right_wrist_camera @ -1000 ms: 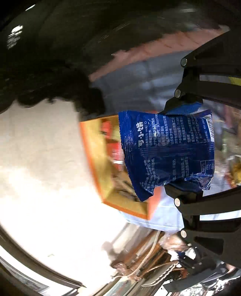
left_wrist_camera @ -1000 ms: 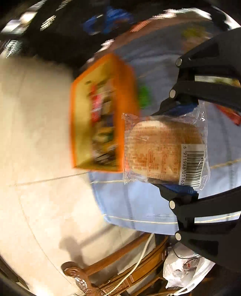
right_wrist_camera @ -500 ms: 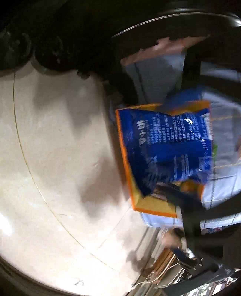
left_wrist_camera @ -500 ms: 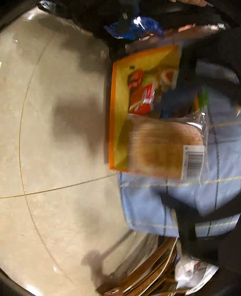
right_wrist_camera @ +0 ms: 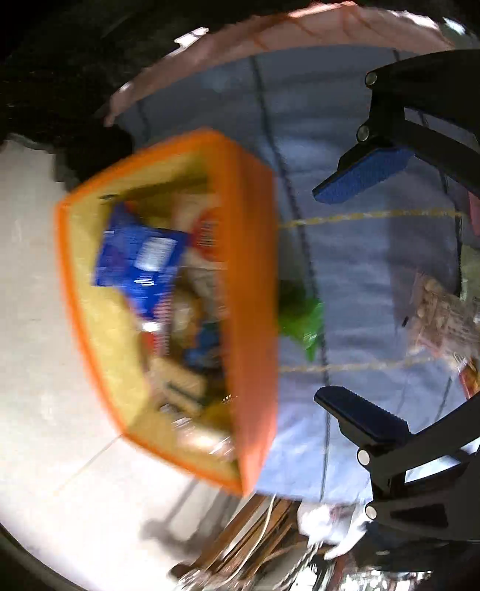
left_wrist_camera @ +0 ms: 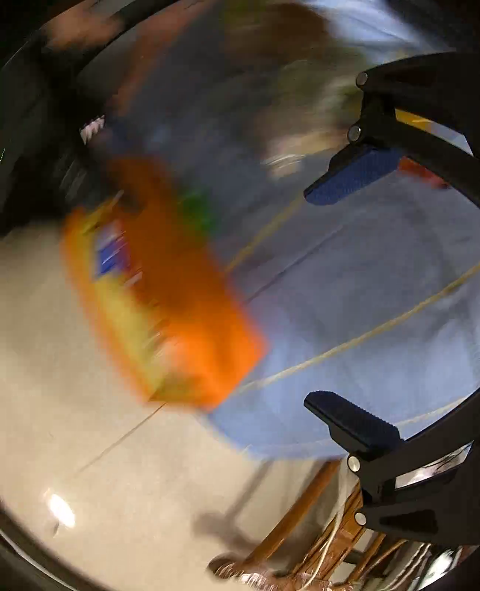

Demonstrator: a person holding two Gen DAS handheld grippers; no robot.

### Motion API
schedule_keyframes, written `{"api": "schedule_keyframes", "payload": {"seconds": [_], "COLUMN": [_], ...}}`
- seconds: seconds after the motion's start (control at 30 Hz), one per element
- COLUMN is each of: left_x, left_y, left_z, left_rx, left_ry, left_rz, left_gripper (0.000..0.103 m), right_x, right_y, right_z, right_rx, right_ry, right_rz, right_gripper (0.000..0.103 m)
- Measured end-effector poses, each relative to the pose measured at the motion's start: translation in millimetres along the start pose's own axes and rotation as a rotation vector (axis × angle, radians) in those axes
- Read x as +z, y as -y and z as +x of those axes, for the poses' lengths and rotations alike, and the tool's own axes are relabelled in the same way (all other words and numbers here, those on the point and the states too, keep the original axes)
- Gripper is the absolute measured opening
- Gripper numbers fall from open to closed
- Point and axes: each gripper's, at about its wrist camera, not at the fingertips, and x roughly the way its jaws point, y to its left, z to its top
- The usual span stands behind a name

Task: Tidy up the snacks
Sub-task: 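Drop the bread bun and blue bag into the orange box with both tools, then grasp the green snack bag with right tool while left tool grasps a small packet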

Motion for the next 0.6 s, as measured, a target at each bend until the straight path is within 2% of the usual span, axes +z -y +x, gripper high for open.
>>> {"api": "schedule_keyframes", "payload": {"seconds": [0.07,0.13,0.17,0.2,0.27,0.33,0.37,0.4,0.47,0.5,0.53,0.57,0.6], "left_x": [-18.6,-27.7,-30.8,-31.9,-34.9,-36.0,-38.4,-40.5,-42.3,-42.1,-41.7,-42.6,-46.2], "left_y": [15.7,26.6,30.4,35.3,31.1,27.2,24.1,21.7,24.2,23.4,23.1,24.1,28.7], "left_z": [11.6,23.5,32.3,44.0,50.2,64.3,67.0,67.7,64.4,63.0,58.7,51.5,41.4], "left_rx": [-0.072,-0.113,-0.125,-0.141,-0.251,-0.336,-0.369,-0.375,-0.361,-0.367,-0.383,-0.435,-0.512], "left_ry": [-0.043,-0.021,-0.034,-0.069,-0.028,-0.064,-0.053,-0.039,-0.032,-0.048,-0.064,-0.062,-0.067], "left_rz": [-0.007,-0.022,-0.035,-0.055,-0.149,-0.199,-0.232,-0.255,-0.244,-0.250,-0.246,-0.240,-0.248], "left_gripper": [0.099,0.099,0.099,0.099,0.099,0.099,0.099,0.099,0.098,0.096,0.081,0.042,0.026], "right_x": [-8.7,-9.4,-8.3,-6.7,-4.2,-1.5,-1.0,-1.7,-4.9,-7.4,-10.6,-13.1,-16.6], "right_y": [-0.1,-2.6,-5.9,-12.4,-22.9,-37.6,-42.6,-46.4,-51.6,-51.8,-53.9,-55.0,-53.9], "right_z": [21.2,42.3,49.0,55.6,60.4,67.1,68.8,69.0,70.9,71.6,69.3,68.1,64.0], "right_rx": [-0.008,-0.026,-0.055,-0.095,-0.141,-0.170,-0.187,-0.200,-0.171,-0.165,-0.148,-0.147,-0.140], "right_ry": [-0.008,-0.013,-0.014,-0.008,0.016,0.025,0.036,0.057,0.048,0.033,0.024,0.014,0.005], "right_rz": [0.051,0.104,0.106,0.093,0.056,-0.017,-0.041,-0.059,-0.070,-0.068,-0.086,-0.103,-0.102], "right_gripper": [0.099,0.099,0.099,0.099,0.099,0.099,0.096,0.075,0.040,0.037,0.037,0.036,0.036]}}
